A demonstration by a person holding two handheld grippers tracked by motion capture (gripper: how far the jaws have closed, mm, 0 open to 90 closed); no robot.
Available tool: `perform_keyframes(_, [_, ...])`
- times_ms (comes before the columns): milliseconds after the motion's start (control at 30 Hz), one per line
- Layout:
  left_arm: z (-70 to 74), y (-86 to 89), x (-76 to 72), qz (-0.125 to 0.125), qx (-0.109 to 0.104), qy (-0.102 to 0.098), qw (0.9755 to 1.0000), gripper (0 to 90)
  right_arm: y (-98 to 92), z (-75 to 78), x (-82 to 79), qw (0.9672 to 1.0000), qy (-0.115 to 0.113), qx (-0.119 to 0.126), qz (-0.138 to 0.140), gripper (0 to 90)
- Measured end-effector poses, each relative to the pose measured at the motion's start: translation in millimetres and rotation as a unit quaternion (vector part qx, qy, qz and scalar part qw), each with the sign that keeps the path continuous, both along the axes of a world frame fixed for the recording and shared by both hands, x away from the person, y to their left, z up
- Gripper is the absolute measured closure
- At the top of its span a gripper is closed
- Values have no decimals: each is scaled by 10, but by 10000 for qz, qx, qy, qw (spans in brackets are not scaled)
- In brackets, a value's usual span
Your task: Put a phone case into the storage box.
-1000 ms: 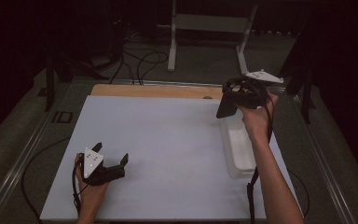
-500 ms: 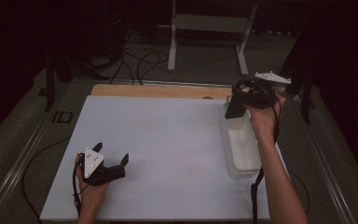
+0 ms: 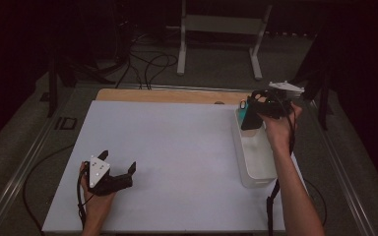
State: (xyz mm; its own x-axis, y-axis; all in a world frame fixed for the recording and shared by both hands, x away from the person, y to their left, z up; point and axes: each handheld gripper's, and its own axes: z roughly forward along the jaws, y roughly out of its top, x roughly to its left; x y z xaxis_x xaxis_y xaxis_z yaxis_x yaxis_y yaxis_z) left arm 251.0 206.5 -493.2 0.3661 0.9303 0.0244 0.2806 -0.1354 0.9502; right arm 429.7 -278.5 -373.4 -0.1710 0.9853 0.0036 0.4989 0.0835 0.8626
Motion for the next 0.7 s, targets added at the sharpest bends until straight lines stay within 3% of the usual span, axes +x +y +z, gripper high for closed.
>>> perform_keyframes(700, [5,10,-5,2,-5,-6,10000,6,51,-431,168,9987,454,-88,-208,129])
